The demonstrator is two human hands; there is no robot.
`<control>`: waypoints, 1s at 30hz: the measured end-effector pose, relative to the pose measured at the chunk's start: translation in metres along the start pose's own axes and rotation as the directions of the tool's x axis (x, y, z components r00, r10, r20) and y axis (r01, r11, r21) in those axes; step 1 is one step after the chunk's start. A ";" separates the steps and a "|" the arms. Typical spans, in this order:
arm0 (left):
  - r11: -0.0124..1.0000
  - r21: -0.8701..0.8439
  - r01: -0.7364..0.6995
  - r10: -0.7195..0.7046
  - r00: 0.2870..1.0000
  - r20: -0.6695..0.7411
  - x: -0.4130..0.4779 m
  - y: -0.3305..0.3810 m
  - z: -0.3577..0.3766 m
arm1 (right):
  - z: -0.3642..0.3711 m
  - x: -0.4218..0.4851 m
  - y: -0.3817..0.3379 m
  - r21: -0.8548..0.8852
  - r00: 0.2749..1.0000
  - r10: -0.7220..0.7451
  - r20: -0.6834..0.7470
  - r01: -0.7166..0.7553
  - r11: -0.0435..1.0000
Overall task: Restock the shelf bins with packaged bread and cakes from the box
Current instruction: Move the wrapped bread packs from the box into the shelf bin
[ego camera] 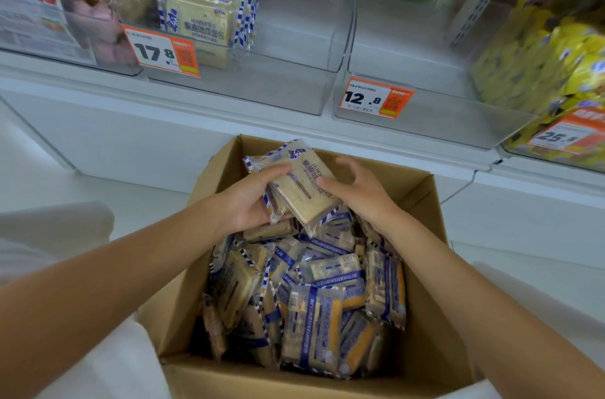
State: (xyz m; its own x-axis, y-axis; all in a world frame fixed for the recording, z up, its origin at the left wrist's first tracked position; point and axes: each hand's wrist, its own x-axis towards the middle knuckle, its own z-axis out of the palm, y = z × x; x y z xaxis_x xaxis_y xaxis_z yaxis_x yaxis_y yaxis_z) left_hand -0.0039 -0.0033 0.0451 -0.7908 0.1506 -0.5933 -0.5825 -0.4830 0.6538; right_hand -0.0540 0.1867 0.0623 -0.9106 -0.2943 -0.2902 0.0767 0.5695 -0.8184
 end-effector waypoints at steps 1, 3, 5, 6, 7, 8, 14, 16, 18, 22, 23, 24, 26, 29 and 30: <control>1.000 0.014 -0.011 0.011 1.000 0.027 0.000 0.002 0.000 | -0.002 0.003 0.006 -0.007 0.998 0.055 0.036 -0.055 0.998; 0.997 0.073 -0.030 0.024 0.996 0.091 -0.001 0.005 -0.004 | 0.000 0.008 0.014 0.048 0.990 0.071 0.119 -0.077 0.996; 0.992 0.124 -0.017 -0.001 0.990 0.143 -0.006 0.010 -0.005 | 0.005 0.009 0.015 0.114 0.996 0.015 0.085 -0.025 0.993; 0.992 0.127 0.002 -0.022 0.988 0.156 -0.008 0.012 -0.006 | 0.006 0.011 0.014 0.102 0.998 -0.027 0.049 0.022 0.995; 0.992 0.128 0.022 -0.043 0.986 0.164 -0.010 0.015 -0.008 | 0.006 0.011 0.011 0.066 0.996 -0.082 0.023 0.080 0.995; 0.989 0.141 0.040 -0.064 0.983 0.171 -0.012 0.018 -0.010 | 0.004 0.012 0.007 0.027 0.991 -0.134 0.013 0.134 0.991; 0.897 0.442 0.004 -0.081 0.985 0.154 -0.029 0.039 -0.017 | -0.009 0.021 -0.017 -0.107 0.954 -0.299 0.031 0.300 0.948; 0.719 0.685 -0.113 0.039 0.992 0.122 -0.036 0.042 -0.015 | -0.002 0.020 -0.030 -0.090 0.951 -0.285 0.121 0.296 0.951; 0.666 0.708 -0.236 0.182 0.971 0.152 -0.042 0.050 -0.017 | 0.004 0.019 -0.047 -0.001 0.937 -0.267 0.224 0.274 0.962; 0.604 0.718 -0.347 0.358 0.922 0.144 -0.066 0.097 -0.031 | 0.002 0.026 -0.113 -0.241 0.898 -0.362 0.249 0.419 0.875; 0.568 0.744 -0.352 0.431 0.898 0.096 -0.072 0.114 -0.034 | 0.002 0.029 -0.133 -0.320 0.879 -0.425 0.218 0.476 0.819; 0.533 0.763 -0.366 0.522 0.852 0.044 -0.077 0.132 -0.037 | 0.002 0.034 -0.153 -0.366 0.856 -0.485 0.178 0.515 0.775; 0.448 0.759 -0.472 0.700 0.713 0.030 -0.084 0.172 -0.040 | 0.002 0.045 -0.188 -0.414 0.806 -0.585 0.091 0.565 0.714; 0.358 0.724 -0.590 0.807 0.586 0.079 -0.088 0.227 -0.040 | 0.003 0.070 -0.232 -0.517 0.703 -0.709 -0.053 0.588 0.622; 0.338 0.734 -0.589 0.817 0.571 0.083 -0.083 0.241 -0.046 | 0.005 0.082 -0.242 -0.544 0.680 -0.729 -0.078 0.584 0.603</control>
State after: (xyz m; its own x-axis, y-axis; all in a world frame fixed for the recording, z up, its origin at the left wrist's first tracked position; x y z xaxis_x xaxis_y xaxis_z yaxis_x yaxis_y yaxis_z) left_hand -0.0703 -0.1715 0.2304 -0.9429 -0.2372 0.2338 0.1310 0.3812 0.9152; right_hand -0.1454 0.0204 0.2340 -0.7071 -0.5555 0.4375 -0.7060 0.5890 -0.3932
